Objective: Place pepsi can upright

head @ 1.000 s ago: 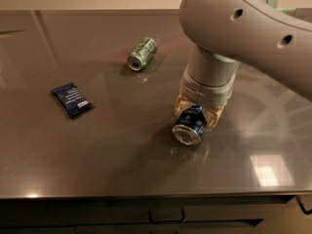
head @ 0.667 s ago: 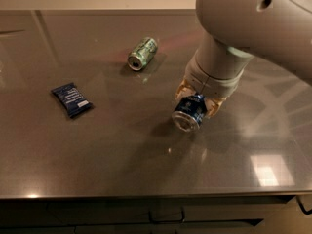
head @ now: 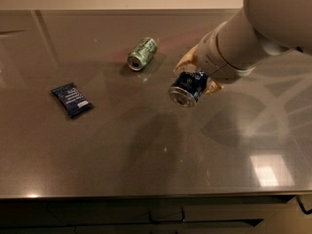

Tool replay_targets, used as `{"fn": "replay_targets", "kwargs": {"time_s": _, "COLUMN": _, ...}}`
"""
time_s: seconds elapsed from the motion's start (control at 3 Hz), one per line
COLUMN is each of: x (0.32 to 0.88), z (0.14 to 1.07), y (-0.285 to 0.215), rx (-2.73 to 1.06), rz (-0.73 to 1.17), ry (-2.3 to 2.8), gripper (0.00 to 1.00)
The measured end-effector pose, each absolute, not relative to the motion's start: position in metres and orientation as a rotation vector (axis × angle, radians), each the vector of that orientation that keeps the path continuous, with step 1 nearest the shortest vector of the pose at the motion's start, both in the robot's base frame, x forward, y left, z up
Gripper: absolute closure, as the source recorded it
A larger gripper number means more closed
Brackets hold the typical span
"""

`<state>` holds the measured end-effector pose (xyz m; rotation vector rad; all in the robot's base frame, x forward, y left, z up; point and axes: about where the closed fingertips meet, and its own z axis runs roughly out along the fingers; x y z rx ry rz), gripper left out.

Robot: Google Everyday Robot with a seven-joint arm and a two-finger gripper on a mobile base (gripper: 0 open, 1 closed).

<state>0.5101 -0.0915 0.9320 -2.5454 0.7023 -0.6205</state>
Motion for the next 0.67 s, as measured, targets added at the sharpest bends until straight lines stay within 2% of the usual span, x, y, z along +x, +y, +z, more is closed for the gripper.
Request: {"fn": "replay_targets", "kwargs": {"time_s": 0.67, "x": 0.5116, "z": 0.9504, "y": -0.088, "rx": -2.484, "rz": -0.657, "ry": 0.576, "gripper": 1.0}}
